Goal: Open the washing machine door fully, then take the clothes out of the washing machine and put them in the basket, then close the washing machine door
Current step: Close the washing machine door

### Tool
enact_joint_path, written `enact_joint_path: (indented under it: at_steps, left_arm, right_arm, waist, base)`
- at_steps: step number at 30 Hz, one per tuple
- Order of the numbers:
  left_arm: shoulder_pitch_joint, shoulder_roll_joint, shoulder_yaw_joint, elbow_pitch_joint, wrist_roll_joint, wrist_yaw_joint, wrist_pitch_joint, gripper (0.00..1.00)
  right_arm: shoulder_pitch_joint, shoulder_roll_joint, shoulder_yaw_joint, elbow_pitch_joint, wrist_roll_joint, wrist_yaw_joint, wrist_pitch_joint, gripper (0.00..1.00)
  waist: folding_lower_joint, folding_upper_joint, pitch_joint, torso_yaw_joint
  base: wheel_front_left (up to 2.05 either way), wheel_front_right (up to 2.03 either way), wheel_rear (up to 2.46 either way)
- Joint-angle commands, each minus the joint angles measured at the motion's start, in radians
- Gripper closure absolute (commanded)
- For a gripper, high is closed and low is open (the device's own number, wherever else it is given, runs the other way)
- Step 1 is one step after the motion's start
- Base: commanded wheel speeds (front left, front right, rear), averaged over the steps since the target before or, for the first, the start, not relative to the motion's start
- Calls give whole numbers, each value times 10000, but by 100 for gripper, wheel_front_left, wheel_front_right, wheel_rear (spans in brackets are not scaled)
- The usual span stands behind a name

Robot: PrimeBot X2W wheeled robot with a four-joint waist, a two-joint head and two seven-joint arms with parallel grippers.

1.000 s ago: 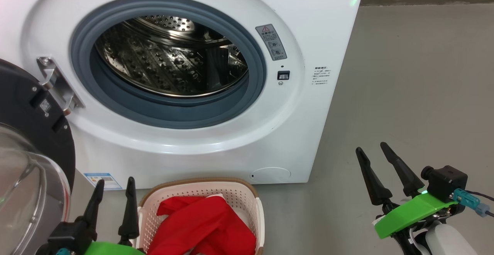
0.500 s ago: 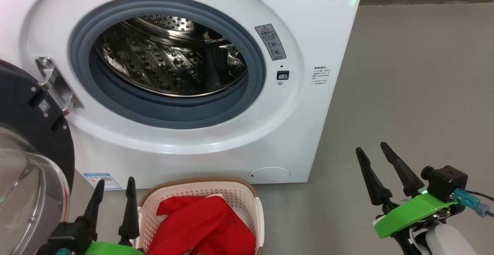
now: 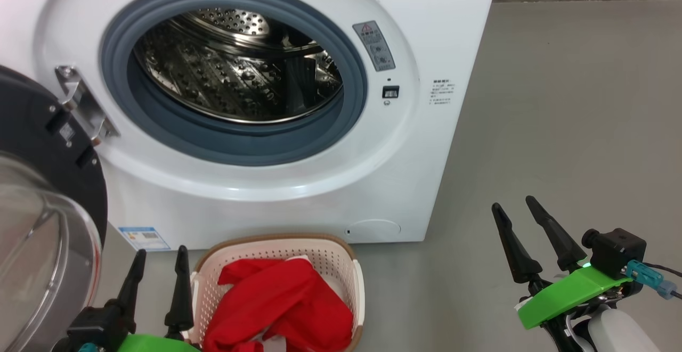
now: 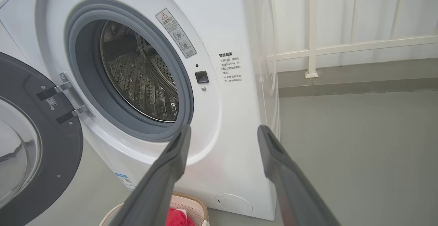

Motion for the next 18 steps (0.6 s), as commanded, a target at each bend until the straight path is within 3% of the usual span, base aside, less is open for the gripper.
enact_joint_path:
  at_steps: [1, 10, 18]
  left_arm:
    - [-299, 149, 305, -162, -84, -34, -124, 0]
    - [-289, 169, 290, -150, -91, -25, -124, 0]
    - [-305, 188, 257, -175, -35, -8, -124, 0]
  right_arm:
    - [-51, -111, 171, -238, -54, 16, -120, 0]
    - [-44, -119, 211, -215, -54, 16, -120, 0]
    - [-30, -143, 239, -220, -64, 16, -120, 0]
  waist:
    - [0, -1, -4, 2]
    - [0, -1, -26, -11]
    - [0, -1, -35, 0]
  base:
    - [-163, 163, 0]
    - [-181, 181, 0]
    - [-77, 77, 0]
